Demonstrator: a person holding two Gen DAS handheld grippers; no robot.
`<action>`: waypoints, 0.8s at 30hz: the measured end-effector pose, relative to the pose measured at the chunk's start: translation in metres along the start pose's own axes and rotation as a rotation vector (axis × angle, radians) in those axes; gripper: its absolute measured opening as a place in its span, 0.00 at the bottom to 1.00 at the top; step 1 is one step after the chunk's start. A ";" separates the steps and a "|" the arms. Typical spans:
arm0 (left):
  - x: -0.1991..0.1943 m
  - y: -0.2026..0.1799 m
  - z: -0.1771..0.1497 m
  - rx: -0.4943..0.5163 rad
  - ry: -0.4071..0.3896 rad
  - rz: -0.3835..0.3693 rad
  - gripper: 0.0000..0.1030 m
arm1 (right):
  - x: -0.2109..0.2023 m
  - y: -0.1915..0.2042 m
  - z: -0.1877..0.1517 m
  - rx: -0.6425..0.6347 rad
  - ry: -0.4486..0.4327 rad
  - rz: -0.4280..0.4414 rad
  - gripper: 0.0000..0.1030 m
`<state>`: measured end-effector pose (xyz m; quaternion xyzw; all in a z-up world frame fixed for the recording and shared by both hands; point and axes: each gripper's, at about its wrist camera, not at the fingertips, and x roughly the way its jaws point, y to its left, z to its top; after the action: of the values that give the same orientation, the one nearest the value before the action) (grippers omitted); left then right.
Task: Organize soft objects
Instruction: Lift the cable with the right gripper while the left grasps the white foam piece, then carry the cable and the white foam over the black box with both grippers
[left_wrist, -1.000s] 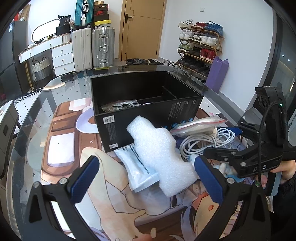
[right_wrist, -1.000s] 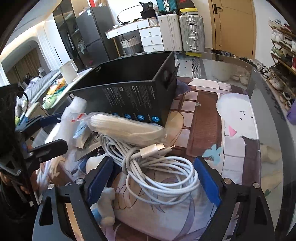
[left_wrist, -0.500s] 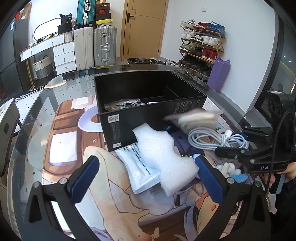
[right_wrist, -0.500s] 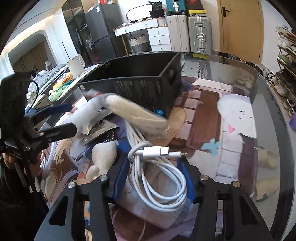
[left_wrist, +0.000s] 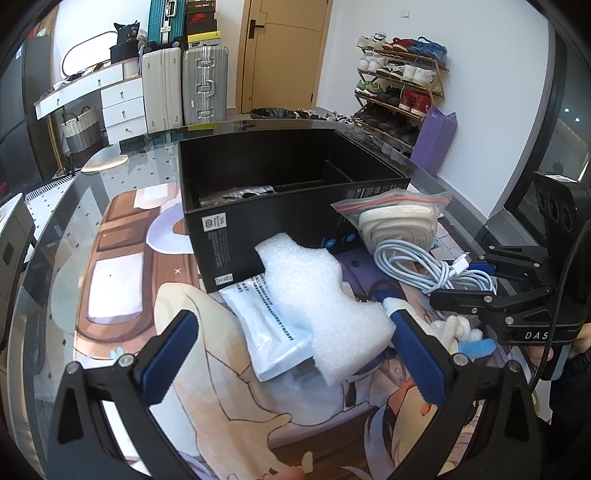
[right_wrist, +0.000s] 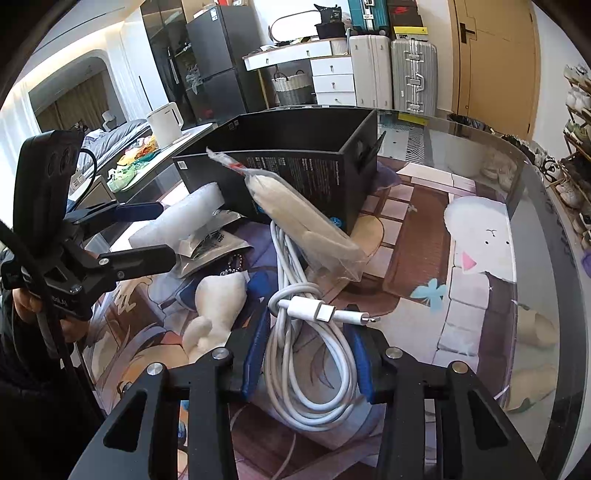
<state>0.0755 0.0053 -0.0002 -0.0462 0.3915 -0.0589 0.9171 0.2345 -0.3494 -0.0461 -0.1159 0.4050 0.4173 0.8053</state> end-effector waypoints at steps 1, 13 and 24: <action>0.000 -0.001 0.000 -0.001 -0.002 0.000 0.99 | 0.001 0.000 0.000 0.000 -0.001 0.000 0.40; -0.009 -0.008 0.001 0.015 -0.029 -0.080 0.38 | -0.008 0.013 -0.001 -0.066 -0.037 0.049 0.29; -0.027 -0.009 0.007 0.017 -0.093 -0.082 0.32 | -0.028 0.022 0.001 -0.105 -0.101 0.081 0.24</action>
<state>0.0618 0.0009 0.0247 -0.0572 0.3459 -0.0977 0.9314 0.2093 -0.3513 -0.0215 -0.1204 0.3455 0.4756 0.8000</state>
